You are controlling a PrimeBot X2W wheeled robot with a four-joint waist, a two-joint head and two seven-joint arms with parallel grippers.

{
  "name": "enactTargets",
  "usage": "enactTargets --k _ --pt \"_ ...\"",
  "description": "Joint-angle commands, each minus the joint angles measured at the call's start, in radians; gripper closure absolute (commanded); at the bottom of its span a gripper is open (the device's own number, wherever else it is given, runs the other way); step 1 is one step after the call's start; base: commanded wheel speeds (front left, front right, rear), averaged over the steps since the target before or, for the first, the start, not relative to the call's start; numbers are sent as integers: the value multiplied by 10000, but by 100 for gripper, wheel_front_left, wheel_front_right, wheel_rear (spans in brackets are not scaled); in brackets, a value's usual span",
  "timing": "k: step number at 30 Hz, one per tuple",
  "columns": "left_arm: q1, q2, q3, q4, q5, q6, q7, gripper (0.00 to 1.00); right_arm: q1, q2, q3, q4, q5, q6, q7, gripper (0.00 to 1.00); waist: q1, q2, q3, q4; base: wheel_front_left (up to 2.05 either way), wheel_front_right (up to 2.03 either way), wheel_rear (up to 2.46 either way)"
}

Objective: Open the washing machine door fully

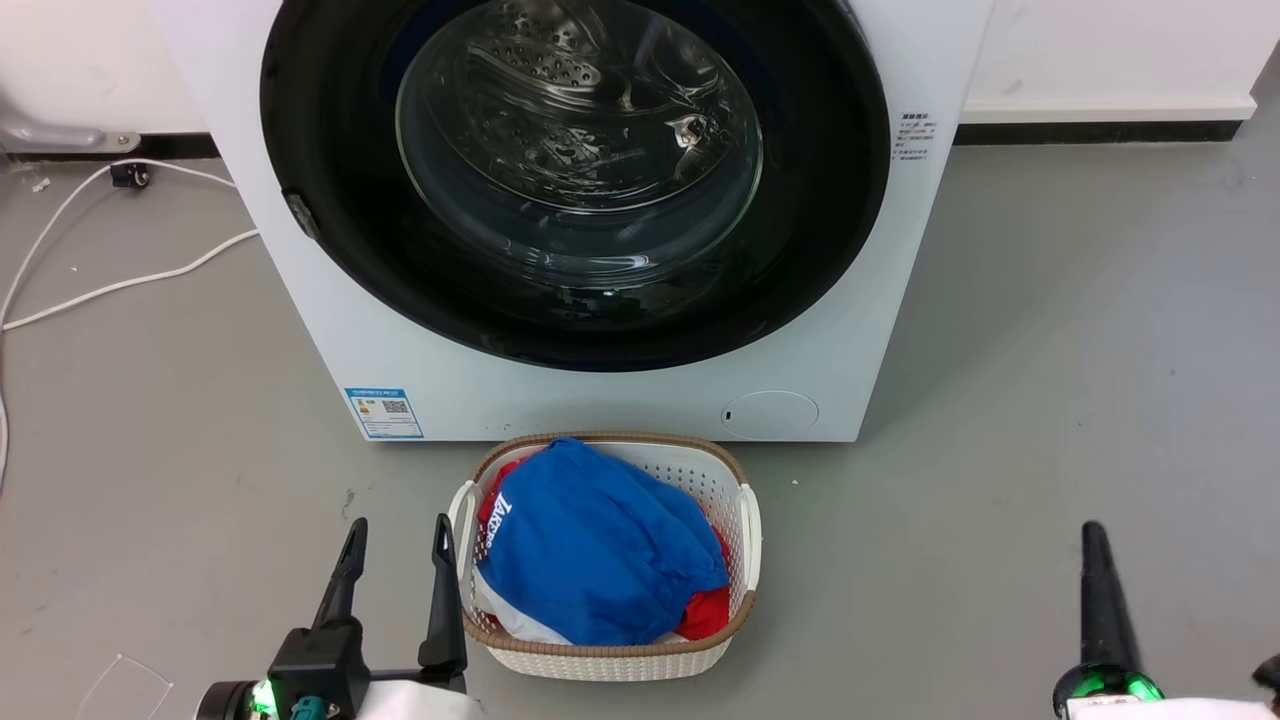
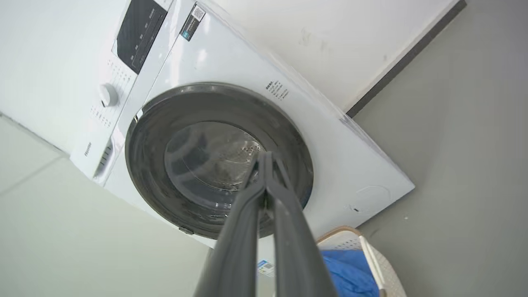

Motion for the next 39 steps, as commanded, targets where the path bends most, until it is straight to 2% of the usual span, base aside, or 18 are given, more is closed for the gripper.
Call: enactTargets --k 1,3,6,9,13,25,39 --pt "67 -8 10 9 -25 3 -28 0 -17 17 82 80 505 1 -15 100 0 0 -1 -6 0 0 0" --pt "76 -9 11 13 -23 -9 -28 0 -128 10 281 173 2309 2 -15 100 0 0 -8 -14 0 0 0" --pt "93 -9 19 26 -51 -6 -28 0 -176 13 544 214 4202 2 -14 100 0 0 -14 -22 0 0 0" --pt "105 -9 17 30 -73 -6 -28 0 -150 13 572 176 5642 2 -14 100 0 0 -16 -30 0 0 0" --pt "86 -8 38 21 -120 4 -28 0 -150 14 995 -116 7010 2 95 100 0 0 7 -20 0 0 0" --pt "45 -8 65 56 -87 55 -28 0 176 5 117 -688 7683 2 2496 100 0 0 14 5 0 0 0" --pt "55 -8 65 51 -40 62 -28 0 287 9 -31 -601 7802 2 2776 100 0 0 49 6 0 0 0"
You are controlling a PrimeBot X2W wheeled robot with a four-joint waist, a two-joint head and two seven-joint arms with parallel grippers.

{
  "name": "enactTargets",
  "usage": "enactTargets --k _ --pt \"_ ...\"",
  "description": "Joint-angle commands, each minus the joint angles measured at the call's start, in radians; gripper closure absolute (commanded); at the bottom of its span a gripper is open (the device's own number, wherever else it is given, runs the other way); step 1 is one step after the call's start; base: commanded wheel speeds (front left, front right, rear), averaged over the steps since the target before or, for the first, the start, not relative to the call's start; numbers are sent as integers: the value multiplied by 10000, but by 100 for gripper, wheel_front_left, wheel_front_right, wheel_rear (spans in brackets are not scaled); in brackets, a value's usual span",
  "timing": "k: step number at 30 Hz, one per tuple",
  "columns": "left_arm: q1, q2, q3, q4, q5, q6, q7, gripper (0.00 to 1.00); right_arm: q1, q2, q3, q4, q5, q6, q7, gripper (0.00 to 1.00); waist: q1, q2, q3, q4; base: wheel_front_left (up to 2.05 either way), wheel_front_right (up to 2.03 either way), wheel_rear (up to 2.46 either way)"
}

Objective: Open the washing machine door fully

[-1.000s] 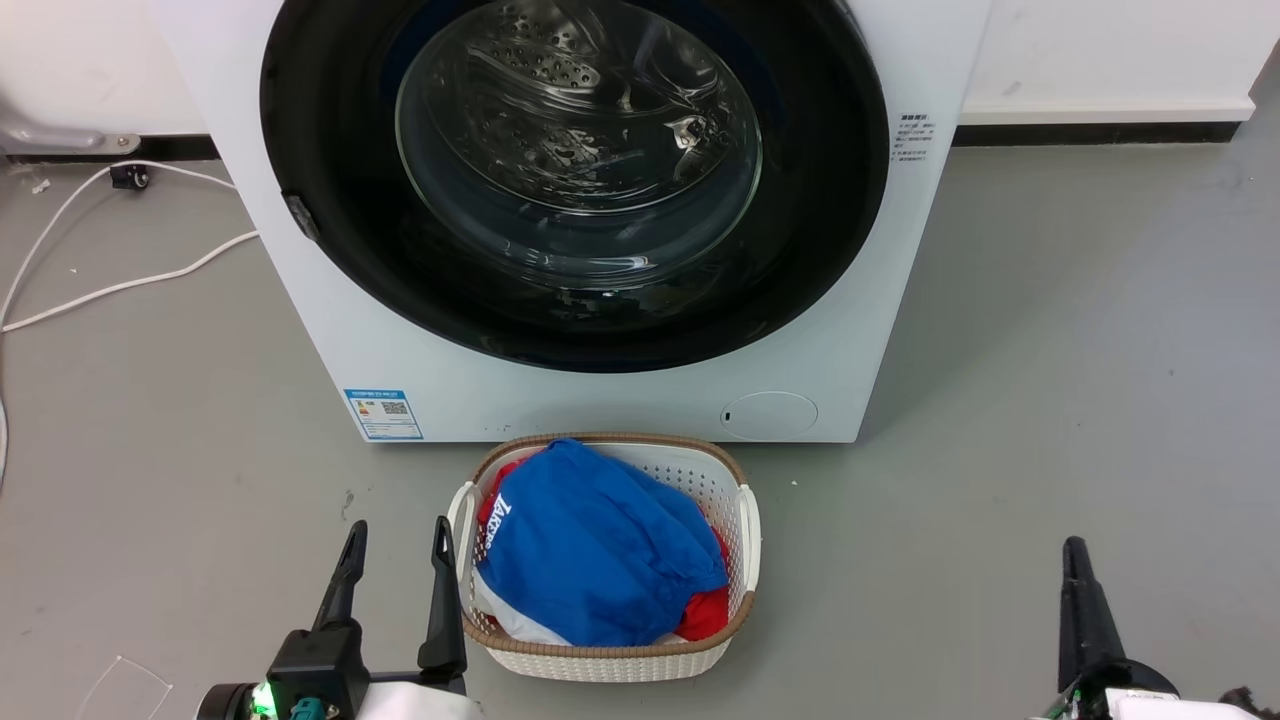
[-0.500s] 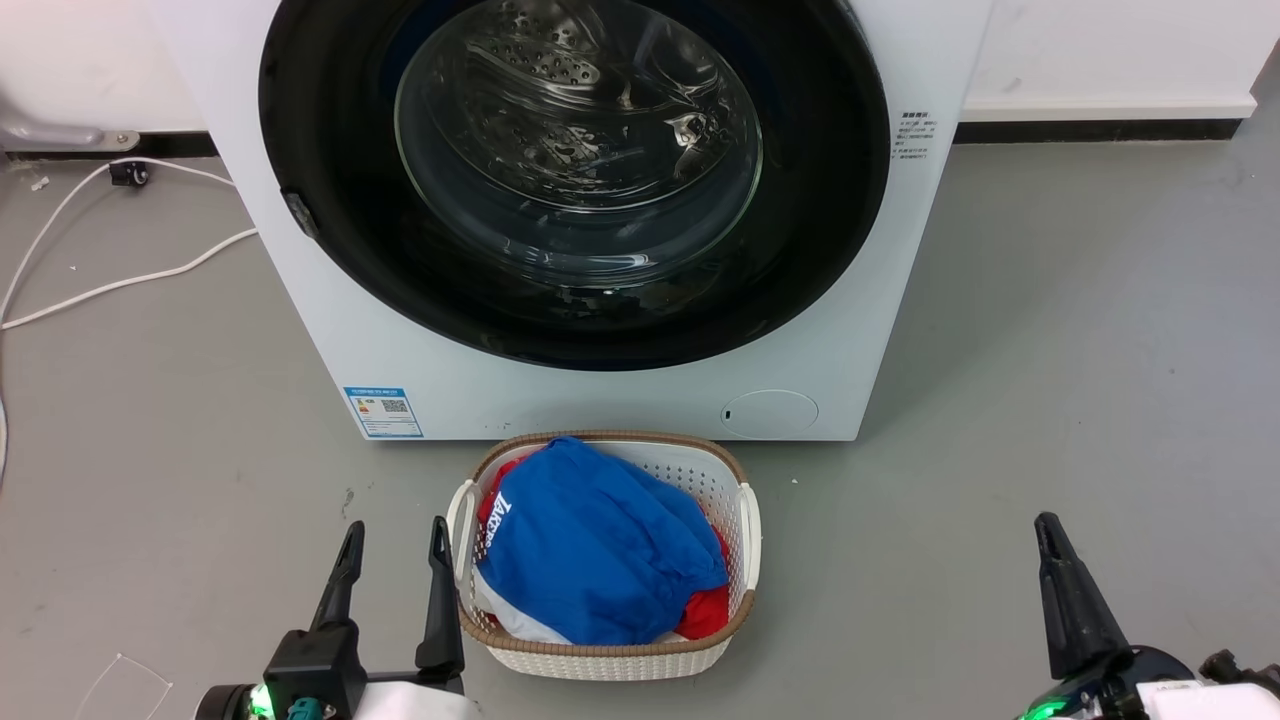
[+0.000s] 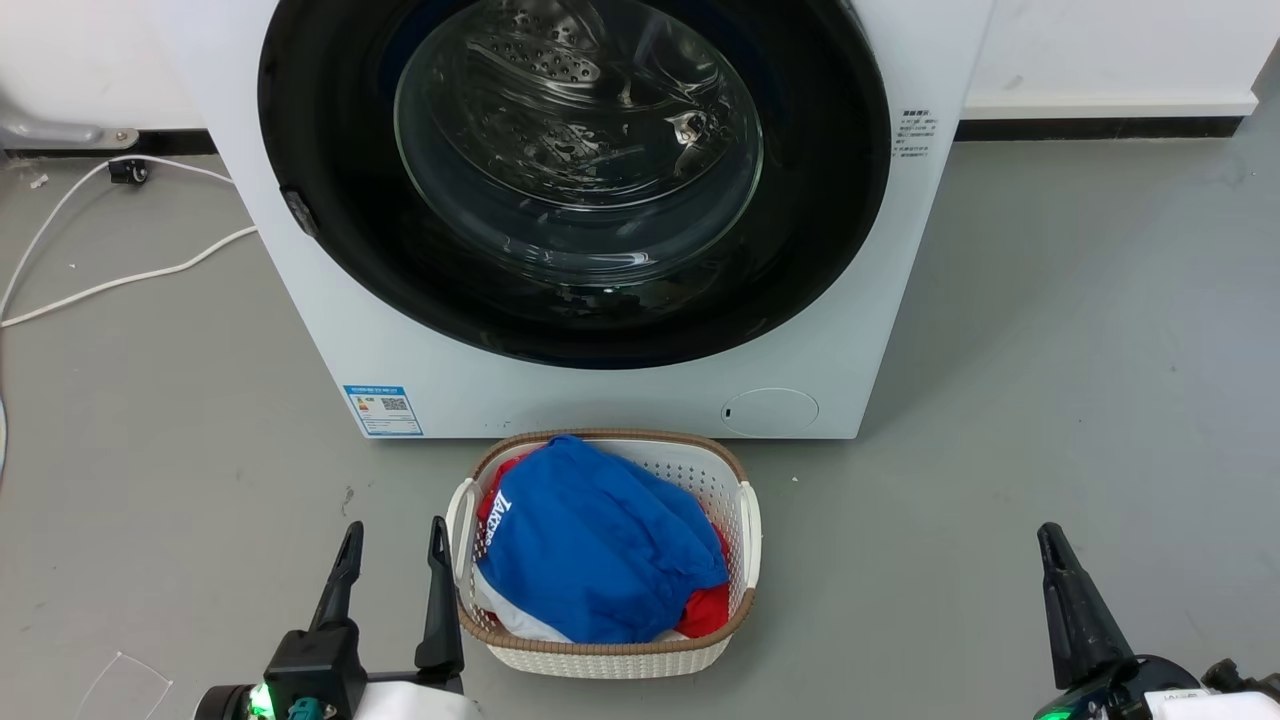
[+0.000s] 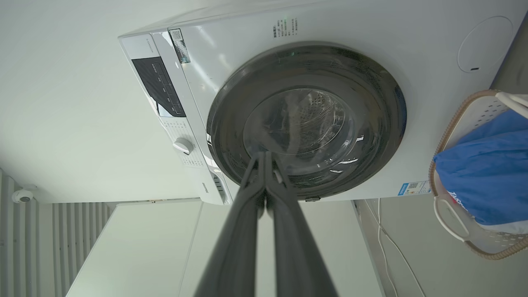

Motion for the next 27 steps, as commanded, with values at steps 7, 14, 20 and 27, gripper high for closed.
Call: enactTargets --k 7,14,20,27 --pt "3 -8 -2 -29 91 51 -28 0 -53 3 -68 99 -20 4 -104 100 0 0 58 -2 0 0 0" --pt "-252 -8 -9 -131 239 19 -28 0 -608 1 -686 368 170 4 -14 100 0 0 390 11 0 0 0" --pt "-654 -8 -29 -234 332 -81 -28 0 -1767 3 -1831 841 302 4 275 100 0 0 1011 131 0 0 0" --pt "-1212 -8 -98 -472 362 -170 -28 0 -3700 -268 -2925 1667 251 4 933 100 0 0 1913 324 0 0 0"
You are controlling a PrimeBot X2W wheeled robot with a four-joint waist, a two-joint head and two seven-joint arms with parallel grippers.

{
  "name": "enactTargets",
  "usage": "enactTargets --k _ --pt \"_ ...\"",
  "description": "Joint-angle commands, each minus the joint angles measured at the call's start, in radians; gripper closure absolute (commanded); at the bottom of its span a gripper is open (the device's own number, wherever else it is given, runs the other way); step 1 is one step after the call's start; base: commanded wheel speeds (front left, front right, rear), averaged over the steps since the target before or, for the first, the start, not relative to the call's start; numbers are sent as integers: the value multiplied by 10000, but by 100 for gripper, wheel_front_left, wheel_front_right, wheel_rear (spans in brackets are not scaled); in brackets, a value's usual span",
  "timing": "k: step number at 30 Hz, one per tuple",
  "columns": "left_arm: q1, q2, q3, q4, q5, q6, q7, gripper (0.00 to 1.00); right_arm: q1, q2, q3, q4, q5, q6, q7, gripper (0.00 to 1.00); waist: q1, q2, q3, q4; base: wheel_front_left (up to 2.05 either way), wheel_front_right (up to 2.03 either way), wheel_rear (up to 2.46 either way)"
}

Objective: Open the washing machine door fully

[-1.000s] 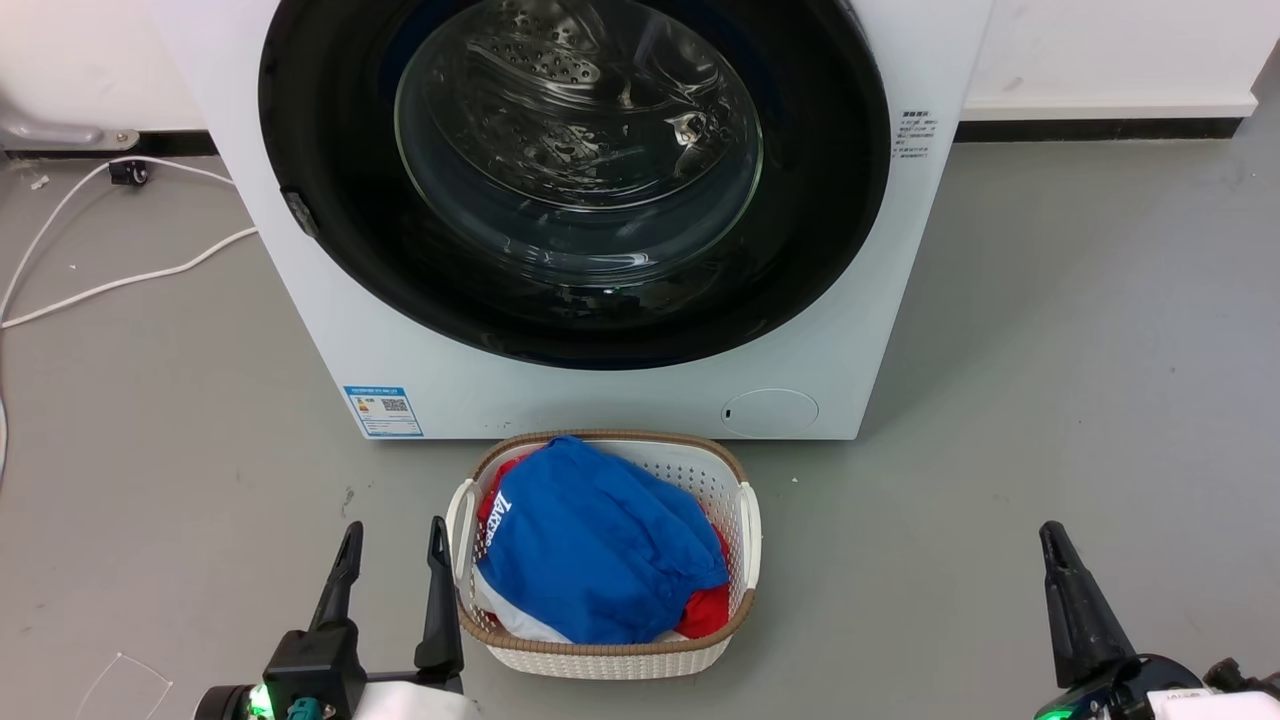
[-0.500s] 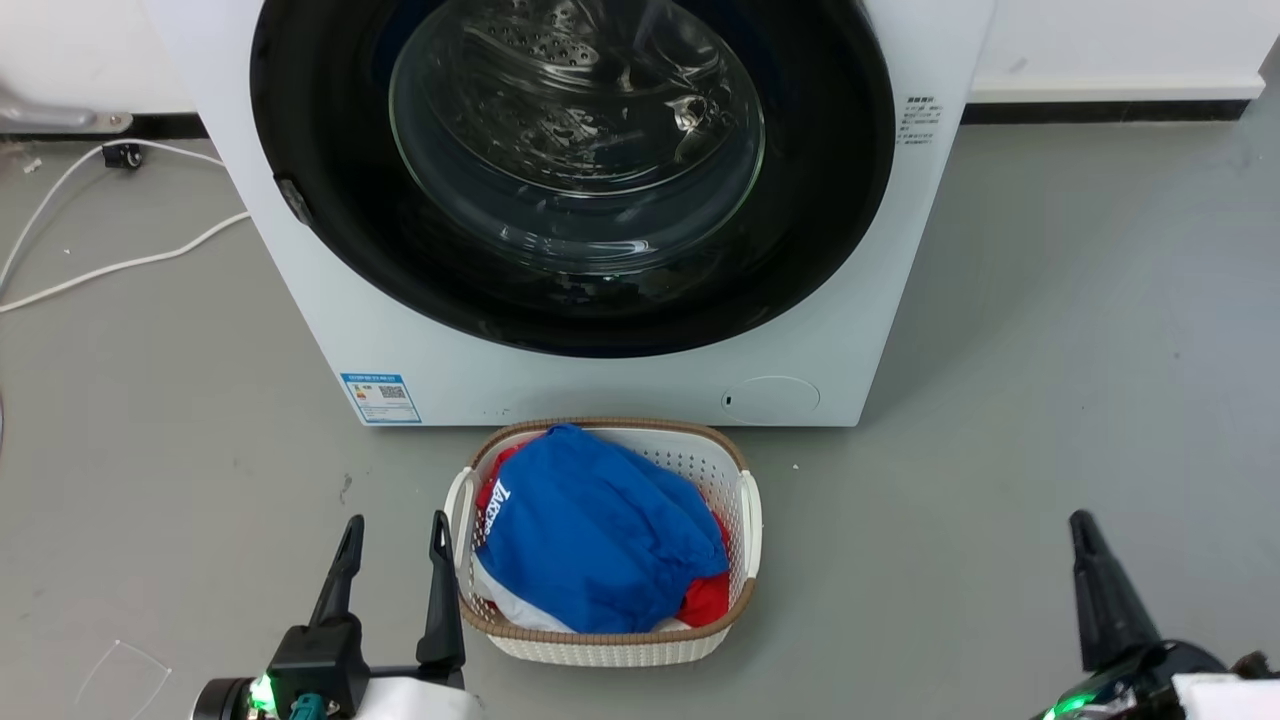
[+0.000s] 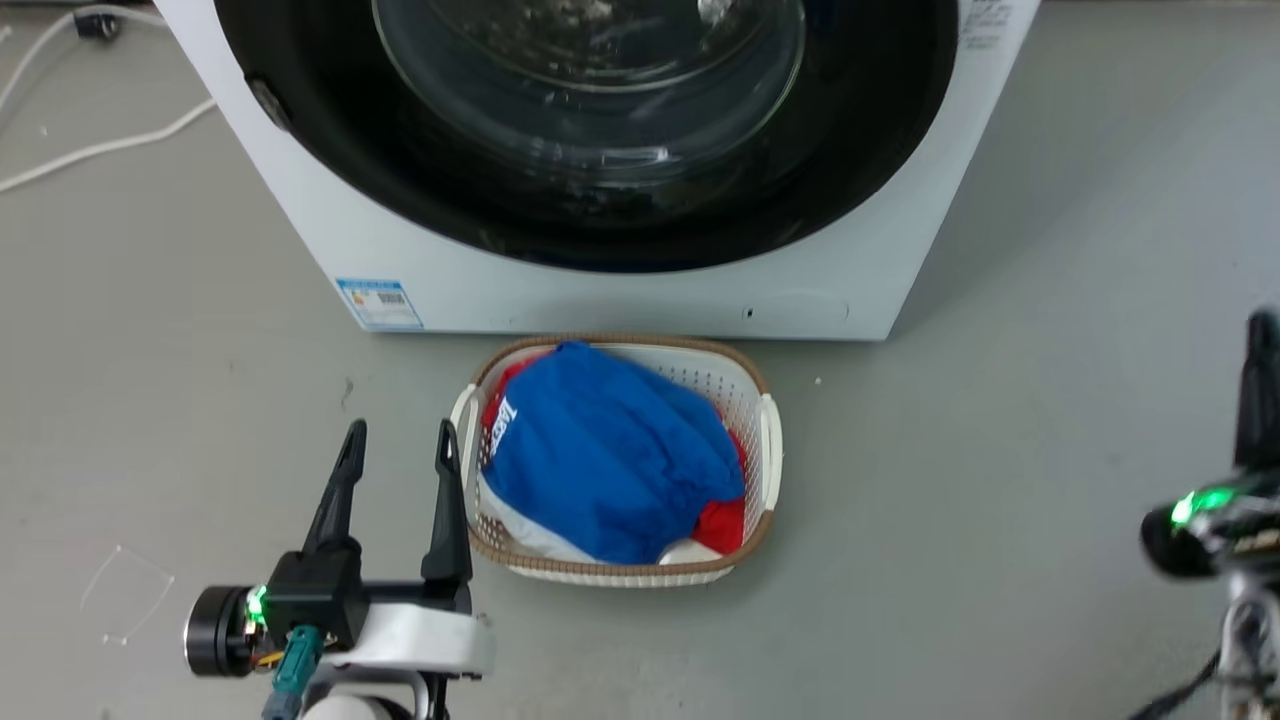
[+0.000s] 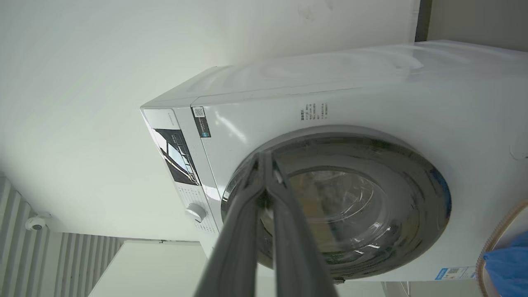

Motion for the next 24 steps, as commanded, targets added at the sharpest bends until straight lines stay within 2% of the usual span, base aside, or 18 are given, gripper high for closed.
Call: enactTargets --k 1,5,10,18,24 --pt "-178 -12 -29 -47 23 -1 -28 0 -217 -80 -36 21 -15 4 41 100 0 0 368 125 0 0 0" --pt "-639 -12 -106 -214 26 -54 -28 0 -1627 -531 -391 636 -159 4 474 100 0 0 1044 285 0 0 0" --pt "-1204 -10 -165 -455 43 -44 -28 0 -3457 -1020 -320 1447 -350 4 1008 100 0 0 2018 374 0 0 0" --pt "-2017 -10 -318 -702 -30 -41 -26 0 -6125 -1508 382 2486 -897 4 1633 100 0 0 3331 546 0 0 0" --pt "-2376 -13 -422 -729 -167 63 -28 0 -7756 -1844 964 3668 -1343 4 1932 100 0 0 3861 721 0 0 0"
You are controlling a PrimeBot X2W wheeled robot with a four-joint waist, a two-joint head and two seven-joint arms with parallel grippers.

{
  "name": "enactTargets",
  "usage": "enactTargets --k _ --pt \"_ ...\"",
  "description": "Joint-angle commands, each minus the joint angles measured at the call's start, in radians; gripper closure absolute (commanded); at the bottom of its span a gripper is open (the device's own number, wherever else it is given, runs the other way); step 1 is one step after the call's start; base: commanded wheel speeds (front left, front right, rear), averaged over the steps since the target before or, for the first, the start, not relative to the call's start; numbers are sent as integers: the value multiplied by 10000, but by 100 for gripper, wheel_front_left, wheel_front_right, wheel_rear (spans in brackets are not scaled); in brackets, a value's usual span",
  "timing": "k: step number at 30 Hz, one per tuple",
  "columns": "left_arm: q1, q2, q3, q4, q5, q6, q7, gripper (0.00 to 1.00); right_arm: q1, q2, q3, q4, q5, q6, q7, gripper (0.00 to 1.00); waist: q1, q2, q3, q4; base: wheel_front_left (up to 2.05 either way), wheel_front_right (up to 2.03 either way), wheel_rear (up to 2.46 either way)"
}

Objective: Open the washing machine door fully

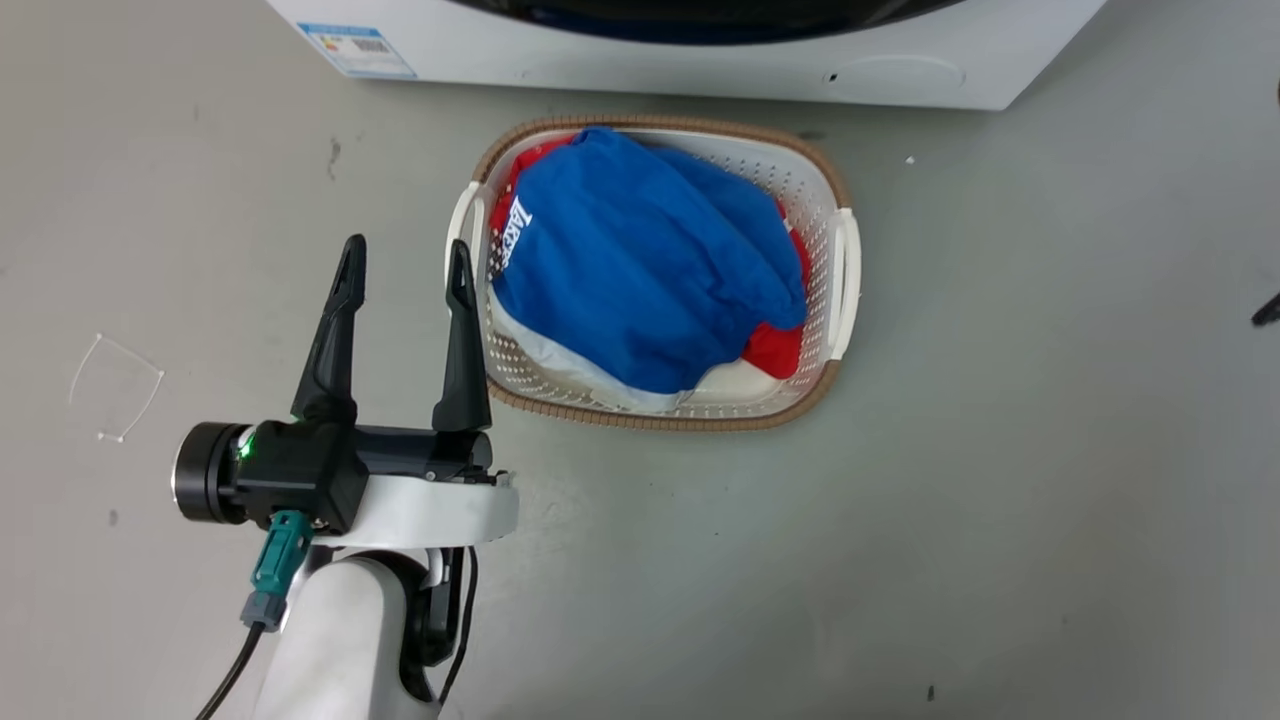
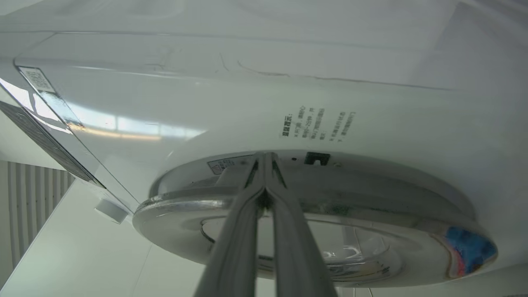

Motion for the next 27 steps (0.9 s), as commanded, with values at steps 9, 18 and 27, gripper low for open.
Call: enactTargets --k 9,18,27 --pt "-319 -13 -269 -30 -304 216 -28 0 -1801 -389 1170 1151 -910 4 793 100 -3 -1 627 429 0 0 0" --pt "-429 -12 -343 -24 -440 321 -26 0 -2096 -194 1916 1197 -1029 4 1828 100 -3 -1 815 536 0 0 0" --pt "-446 -12 -279 63 -423 293 -28 0 -1457 -235 2082 765 -906 4 2376 100 -3 -1 689 419 0 0 0"
